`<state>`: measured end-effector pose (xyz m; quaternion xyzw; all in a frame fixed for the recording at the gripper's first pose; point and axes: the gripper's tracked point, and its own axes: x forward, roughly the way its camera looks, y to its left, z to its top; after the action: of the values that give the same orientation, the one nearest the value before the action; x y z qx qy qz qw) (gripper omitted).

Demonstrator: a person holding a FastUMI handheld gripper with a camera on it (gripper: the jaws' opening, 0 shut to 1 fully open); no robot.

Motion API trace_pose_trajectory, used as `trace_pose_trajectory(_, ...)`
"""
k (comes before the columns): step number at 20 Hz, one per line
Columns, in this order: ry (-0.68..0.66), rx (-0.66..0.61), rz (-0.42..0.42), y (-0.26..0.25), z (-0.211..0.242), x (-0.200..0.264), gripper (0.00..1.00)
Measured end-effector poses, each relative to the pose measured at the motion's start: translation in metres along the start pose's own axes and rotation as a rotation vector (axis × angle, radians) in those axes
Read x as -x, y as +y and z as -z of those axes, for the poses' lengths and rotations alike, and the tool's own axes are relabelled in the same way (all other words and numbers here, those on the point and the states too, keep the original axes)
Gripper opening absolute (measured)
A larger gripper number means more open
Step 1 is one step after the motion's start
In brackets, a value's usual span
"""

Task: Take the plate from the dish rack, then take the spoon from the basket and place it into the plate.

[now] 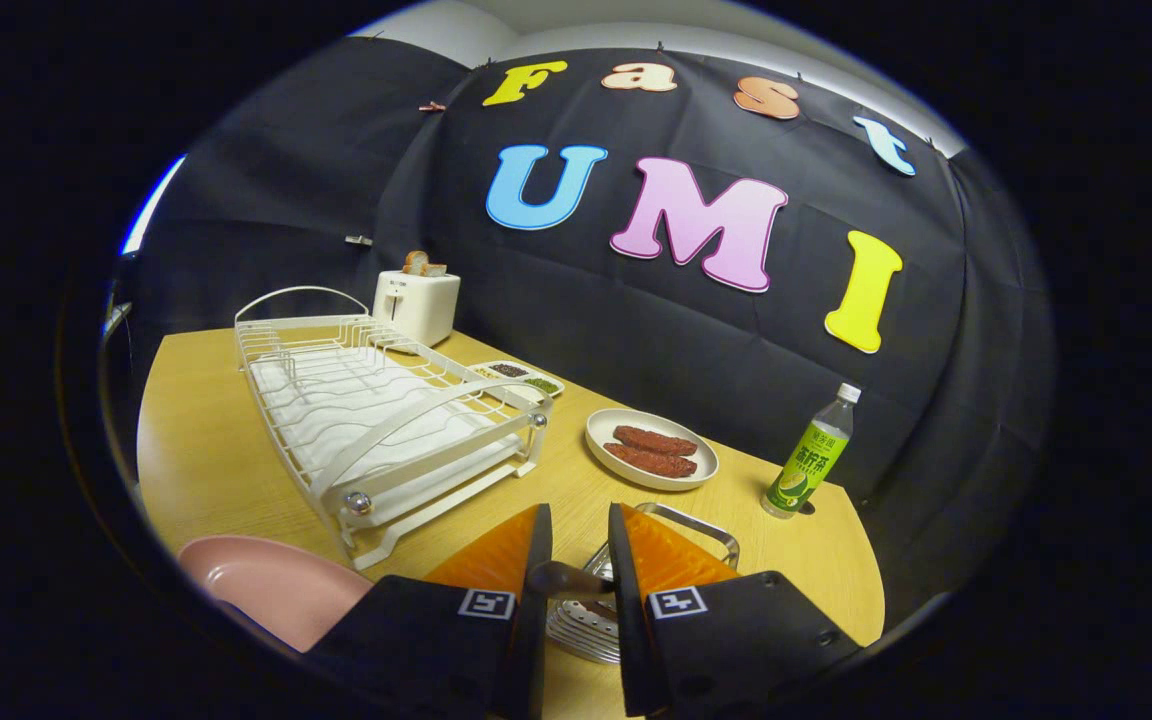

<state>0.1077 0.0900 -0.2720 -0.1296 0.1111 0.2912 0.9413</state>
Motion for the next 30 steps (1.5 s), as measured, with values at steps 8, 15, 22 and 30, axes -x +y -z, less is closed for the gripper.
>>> trace_pose_trajectory(8, 0.029, -0.069, -0.003, -0.023, -0.019, 0.001, 0.19)
trace_pose_trajectory(15, 0.073, -0.192, -0.002, -0.049, -0.046, 0.004, 0.16)
trace_pose_trajectory(22, 0.028, -0.189, 0.020, -0.074, -0.110, 0.024, 0.16)
trace_pose_trajectory(30, -0.017, -0.267, -0.016, -0.036, -0.163, 0.078, 0.16)
